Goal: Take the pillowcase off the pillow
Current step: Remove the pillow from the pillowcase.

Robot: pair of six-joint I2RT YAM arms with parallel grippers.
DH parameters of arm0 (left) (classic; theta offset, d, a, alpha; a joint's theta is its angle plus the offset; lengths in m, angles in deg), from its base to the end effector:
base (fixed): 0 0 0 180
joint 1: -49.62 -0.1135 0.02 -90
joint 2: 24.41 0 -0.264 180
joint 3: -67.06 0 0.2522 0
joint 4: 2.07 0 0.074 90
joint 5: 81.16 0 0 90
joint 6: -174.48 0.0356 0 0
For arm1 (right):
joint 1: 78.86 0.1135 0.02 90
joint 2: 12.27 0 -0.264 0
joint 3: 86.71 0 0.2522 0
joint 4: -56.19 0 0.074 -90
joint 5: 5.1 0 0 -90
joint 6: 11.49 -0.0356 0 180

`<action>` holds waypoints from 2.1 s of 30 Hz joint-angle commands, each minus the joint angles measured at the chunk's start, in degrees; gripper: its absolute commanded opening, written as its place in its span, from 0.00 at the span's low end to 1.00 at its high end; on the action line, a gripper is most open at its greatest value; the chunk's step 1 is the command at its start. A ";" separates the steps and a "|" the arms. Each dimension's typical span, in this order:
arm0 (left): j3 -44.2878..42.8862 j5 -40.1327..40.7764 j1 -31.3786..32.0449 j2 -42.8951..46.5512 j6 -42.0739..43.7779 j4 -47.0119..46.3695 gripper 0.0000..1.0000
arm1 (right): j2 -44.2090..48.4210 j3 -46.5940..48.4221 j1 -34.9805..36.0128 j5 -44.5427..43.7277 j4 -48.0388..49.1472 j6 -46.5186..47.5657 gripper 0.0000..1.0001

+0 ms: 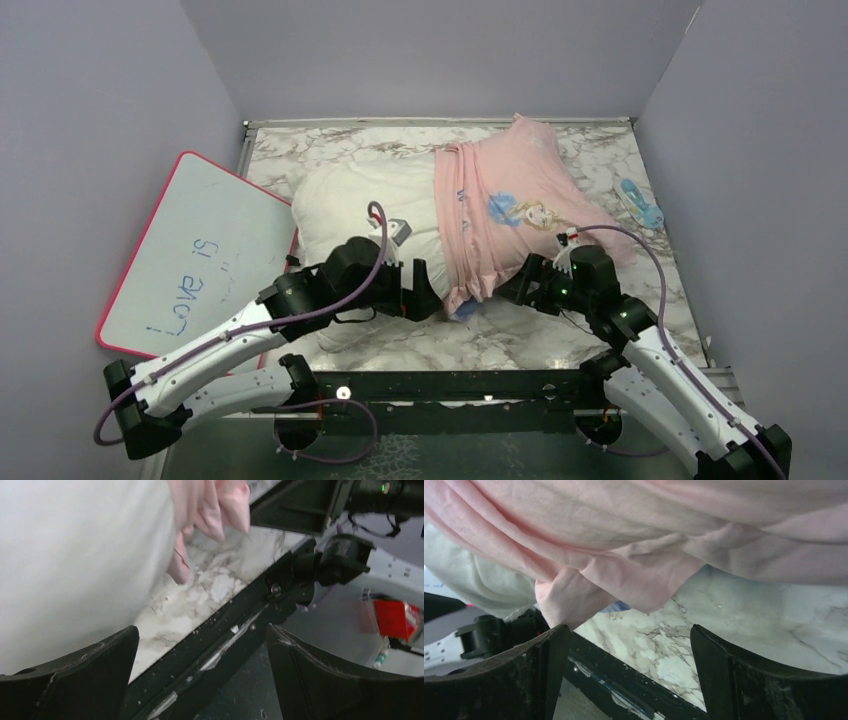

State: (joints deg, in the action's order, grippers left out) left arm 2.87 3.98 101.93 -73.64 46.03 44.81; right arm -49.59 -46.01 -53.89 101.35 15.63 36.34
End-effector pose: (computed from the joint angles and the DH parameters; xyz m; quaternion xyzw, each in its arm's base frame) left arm 0.1102 -0.1476 0.3207 0.1258 0.8646 -0.3712 0.3143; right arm 0.1299 0.0716 0.2231 0.0696 0.8860 0.3502 0.2959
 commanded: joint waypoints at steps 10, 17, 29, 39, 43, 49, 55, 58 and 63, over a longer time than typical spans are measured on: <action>7.47 28.02 22.18 -5.79 -17.61 -5.11 0.98 | -8.55 -0.52 0.09 8.41 18.40 -1.98 0.82; 20.34 36.88 22.30 -1.49 -26.01 -21.39 0.98 | -12.64 1.66 0.08 6.80 18.72 -0.53 0.59; 26.48 67.29 22.48 -6.09 -48.45 -32.42 0.98 | -11.35 2.63 0.08 5.70 14.89 -0.25 0.60; 15.92 70.04 22.39 -18.36 -60.54 -8.77 0.10 | -6.91 2.99 0.08 -0.54 8.54 1.38 0.65; 17.25 67.74 22.39 -16.25 -57.18 -8.89 0.00 | -6.06 3.62 0.09 -7.79 3.64 1.50 0.80; 17.14 64.45 22.39 -11.59 -48.62 -9.04 0.00 | -5.22 4.54 0.12 -15.87 1.93 1.32 0.89; 17.23 61.21 22.39 -8.76 -42.67 -11.59 0.00 | -6.71 0.55 0.08 -16.15 14.99 -6.11 0.89; 17.36 60.05 22.35 -7.99 -40.19 -12.89 0.00 | -9.24 -5.36 0.09 -8.23 32.40 -9.43 0.73; 17.26 59.32 22.39 -4.99 -36.54 -12.33 0.00 | -12.05 1.24 0.08 -16.84 20.08 -8.03 0.41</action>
State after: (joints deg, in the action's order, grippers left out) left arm 19.83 64.24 124.31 -81.84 4.37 32.70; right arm -60.97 -49.82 -53.84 90.07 37.77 28.67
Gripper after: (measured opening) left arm 0.011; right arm 0.521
